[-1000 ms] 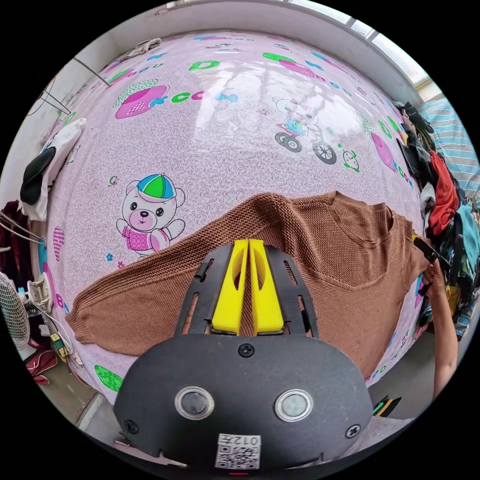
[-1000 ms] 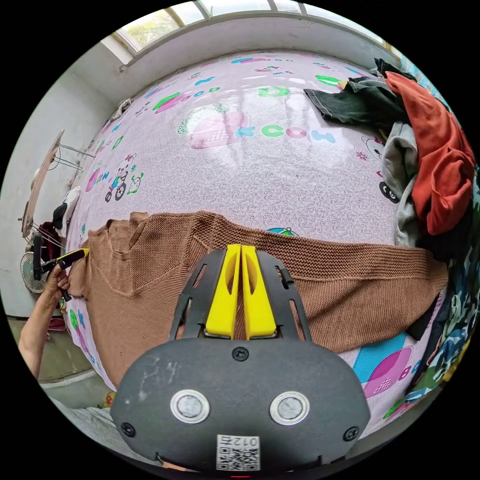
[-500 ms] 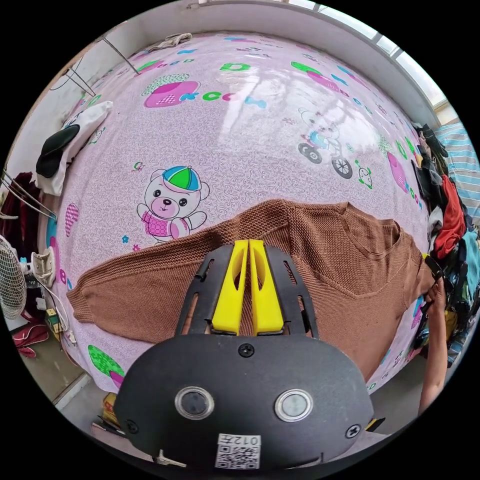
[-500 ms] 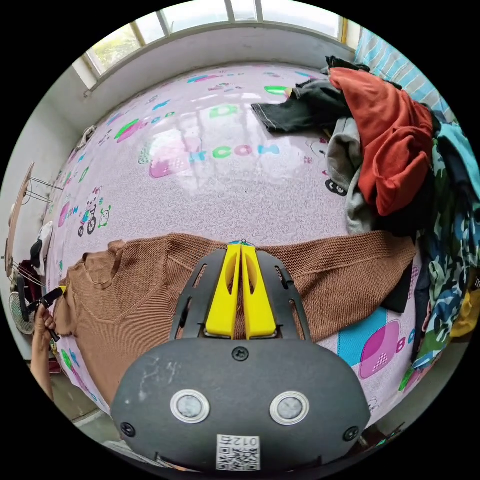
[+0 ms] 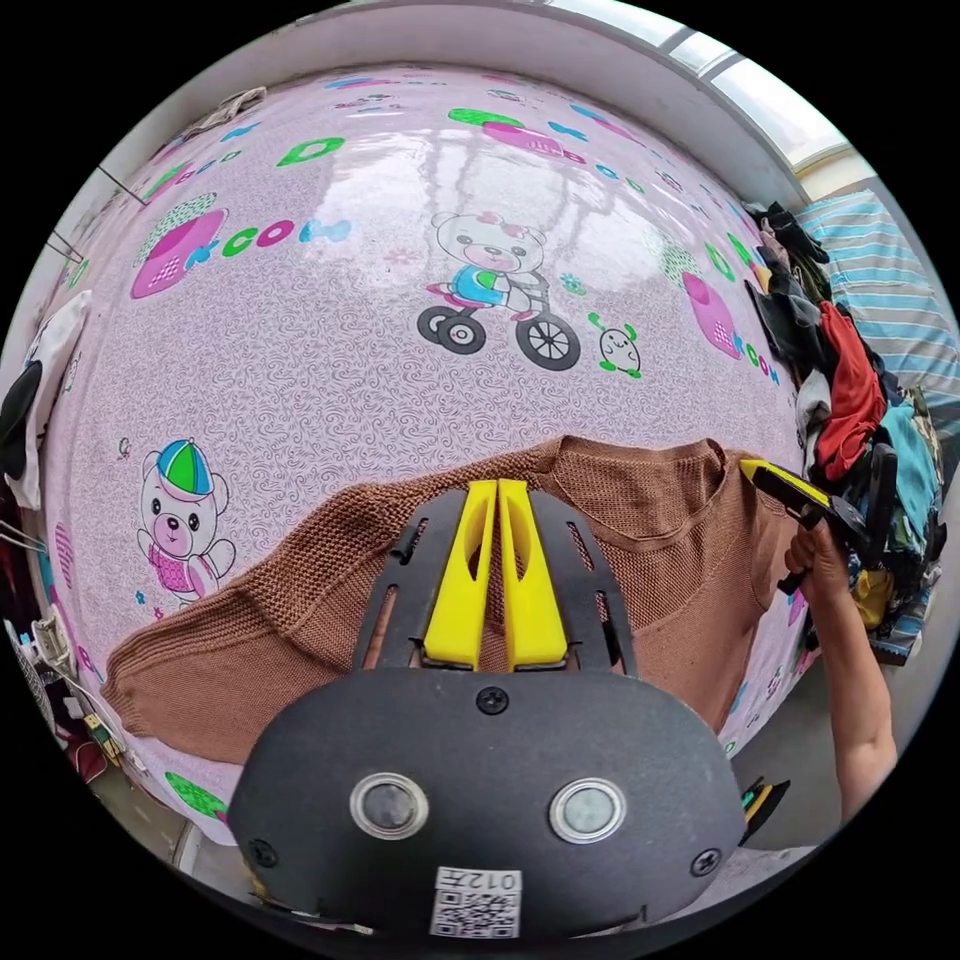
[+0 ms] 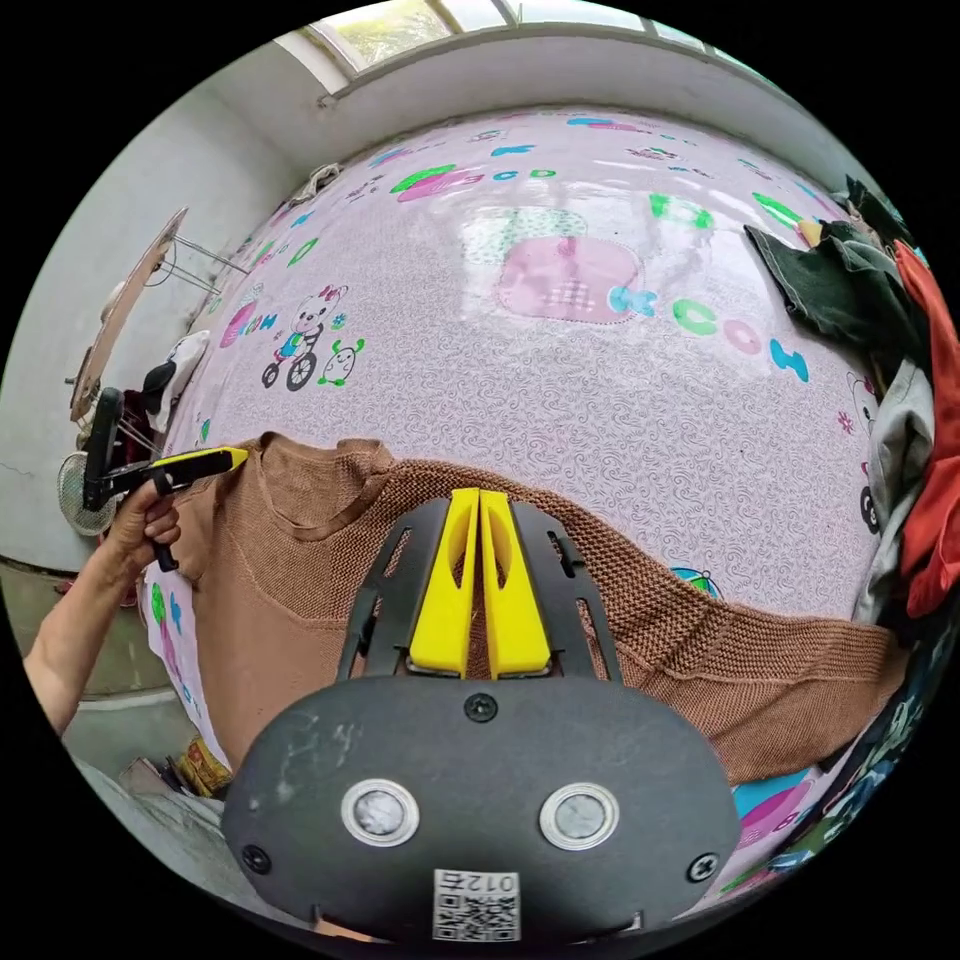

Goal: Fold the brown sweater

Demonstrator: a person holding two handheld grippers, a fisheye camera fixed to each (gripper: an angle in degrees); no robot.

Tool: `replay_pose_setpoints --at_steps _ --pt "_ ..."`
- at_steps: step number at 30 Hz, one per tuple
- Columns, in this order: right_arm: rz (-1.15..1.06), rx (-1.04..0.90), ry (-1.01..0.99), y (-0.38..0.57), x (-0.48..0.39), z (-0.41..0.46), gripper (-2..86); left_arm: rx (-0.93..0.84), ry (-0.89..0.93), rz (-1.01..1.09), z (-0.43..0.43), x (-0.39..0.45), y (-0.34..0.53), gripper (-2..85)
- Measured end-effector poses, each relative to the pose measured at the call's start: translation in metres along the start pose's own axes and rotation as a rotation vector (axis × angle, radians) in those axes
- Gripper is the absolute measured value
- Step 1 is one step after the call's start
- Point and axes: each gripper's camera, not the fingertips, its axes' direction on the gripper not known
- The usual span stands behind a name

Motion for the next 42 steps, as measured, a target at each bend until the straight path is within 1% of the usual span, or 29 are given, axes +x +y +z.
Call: replay_pose_setpoints --at_steps 3,6,8,11,14,16,17,19,21,25,27,31,33,35,37,42 --pt "0.072 0.058 0.033 0.010 0.022 0.002 -0.9 0.048 -0.047 -0.029 0.000 0.000 0.007 -0.2" --pt "0.061 0.056 0.053 0.016 0.037 0.007 -1.0 0.069 -0.083 -0.027 0.001 0.007 0.009 -0.2" --pt "0.051 0.040 0.023 0.019 0.049 0.005 -1.0 0.056 -0.069 -0.012 0.000 0.007 0.008 -0.2" --pt "0.058 0.108 0.000 0.037 0.073 -0.019 -1.0 0.108 -0.019 -0.031 -0.018 0.000 0.015 -0.2" --pt "0.023 0.116 -0.093 0.076 0.096 -0.039 -0.9 0.140 0.044 -0.002 -0.039 -0.006 0.036 -0.2" --pt "-0.003 0.077 -0.129 0.110 0.107 -0.044 -0.9 0.098 0.072 0.030 -0.045 -0.006 0.069 -0.2" --pt "-0.016 0.042 -0.146 0.138 0.113 -0.044 -0.9 0.085 0.069 0.041 -0.045 -0.005 0.080 -0.2" --pt "-0.033 -0.015 -0.165 0.187 0.121 -0.042 -0.9 0.018 0.040 0.106 -0.041 0.003 0.131 -0.2" --pt "-0.012 -0.093 -0.179 0.255 0.133 -0.038 -0.9 -0.042 0.014 0.133 -0.035 0.010 0.175 -0.2" --pt "0.026 -0.162 -0.195 0.349 0.151 -0.030 -0.9 -0.140 -0.011 0.179 -0.021 0.027 0.275 -0.2" --pt "-0.002 -0.195 -0.153 0.399 0.158 -0.022 -0.9 -0.181 -0.032 0.212 -0.014 0.035 0.311 -0.2" --pt "-0.095 -0.231 -0.060 0.448 0.172 0.000 -0.9 -0.245 -0.013 0.186 0.001 0.038 0.363 -0.2" --pt "-0.174 -0.264 0.049 0.471 0.186 0.023 -0.9 -0.257 -0.078 0.192 0.005 0.039 0.376 -0.2" --pt "-0.230 -0.294 0.117 0.486 0.200 0.043 -0.9 -0.233 -0.096 0.198 0.006 0.037 0.385 -0.2" --pt "-0.274 -0.267 0.125 0.498 0.215 0.054 -0.9 -0.213 -0.105 0.196 0.006 0.033 0.391 -0.2" --pt "-0.425 -0.307 0.243 0.525 0.248 0.104 -0.9 -0.198 -0.115 0.148 0.009 0.027 0.397 -0.1"
